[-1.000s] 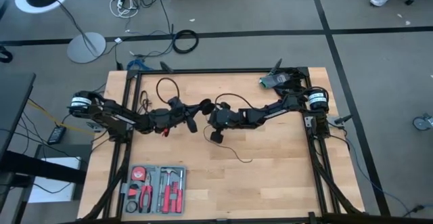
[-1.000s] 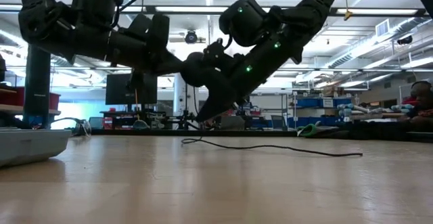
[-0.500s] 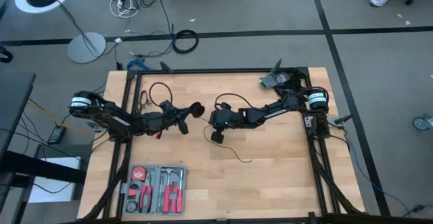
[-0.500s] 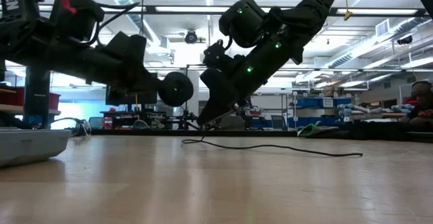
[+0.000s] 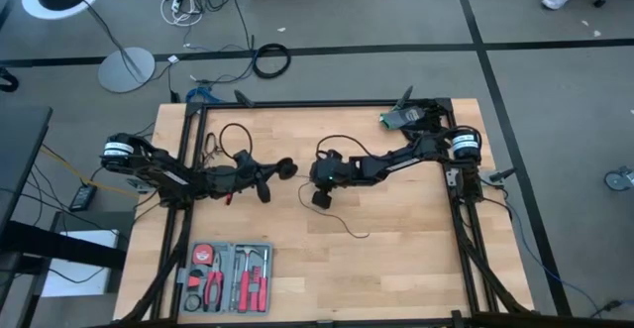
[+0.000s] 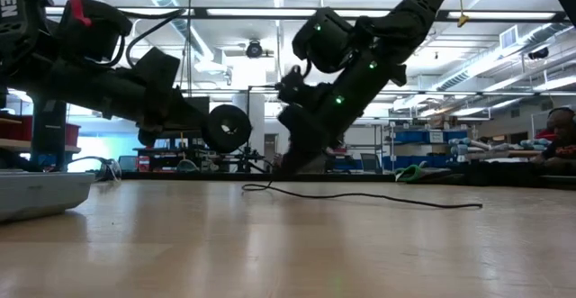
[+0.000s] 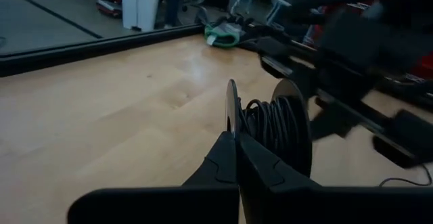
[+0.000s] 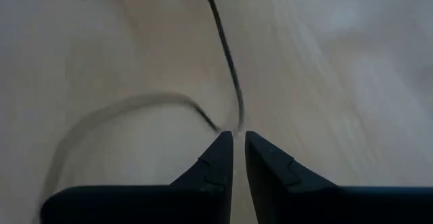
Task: Coil cords
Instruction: Coil the black wire on the spool
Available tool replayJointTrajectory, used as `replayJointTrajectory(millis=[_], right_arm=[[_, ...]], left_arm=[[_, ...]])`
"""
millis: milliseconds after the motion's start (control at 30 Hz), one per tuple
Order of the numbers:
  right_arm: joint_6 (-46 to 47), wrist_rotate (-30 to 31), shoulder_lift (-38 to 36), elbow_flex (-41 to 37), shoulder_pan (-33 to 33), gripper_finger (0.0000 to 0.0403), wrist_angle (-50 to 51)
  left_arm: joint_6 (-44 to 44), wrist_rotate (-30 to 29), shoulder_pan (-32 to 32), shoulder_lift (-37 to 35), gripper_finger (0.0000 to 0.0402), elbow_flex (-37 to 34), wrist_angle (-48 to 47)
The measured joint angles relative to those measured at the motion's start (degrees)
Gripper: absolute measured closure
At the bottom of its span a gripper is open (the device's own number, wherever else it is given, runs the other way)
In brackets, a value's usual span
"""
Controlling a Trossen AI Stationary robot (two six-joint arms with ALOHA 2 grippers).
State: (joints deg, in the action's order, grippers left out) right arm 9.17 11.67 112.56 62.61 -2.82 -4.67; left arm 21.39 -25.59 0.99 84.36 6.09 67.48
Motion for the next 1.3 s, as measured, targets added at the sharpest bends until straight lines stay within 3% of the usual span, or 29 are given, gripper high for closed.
replayJointTrajectory(millis=[300,467,633,700,900,1300], right_arm=[[-0.4,-1.7,-8.1,-0.7,-1.2,0.0364,12.0],[-0.1,-1.9,-13.6,-8.7,-0.9,0.0364,-2.2],[4.0,-1.9,-13.4,-19.0,0.3,0.0364,-25.7],[4.3,-2.0,-13.2,-21.9,0.9,0.0364,-30.4],[4.3,-1.8,-13.1,-25.0,1.6,0.0364,-36.5],[8.2,-0.8,-13.1,-24.3,4.3,0.0364,-34.4]], left_arm=[[-0.4,0.4,0.0,0.0,0.0401,0.0,-0.3],[-0.5,0.4,0.0,0.0,0.0401,0.0,-0.9],[-0.4,0.4,0.0,0.0,0.0401,0.0,-0.9],[-1.4,0.4,0.0,0.0,0.0401,0.0,-1.0],[-6.6,0.4,0.0,0.0,0.0401,0.0,-1.2],[-9.0,0.4,0.0,0.0,0.0401,0.0,-1.7]])
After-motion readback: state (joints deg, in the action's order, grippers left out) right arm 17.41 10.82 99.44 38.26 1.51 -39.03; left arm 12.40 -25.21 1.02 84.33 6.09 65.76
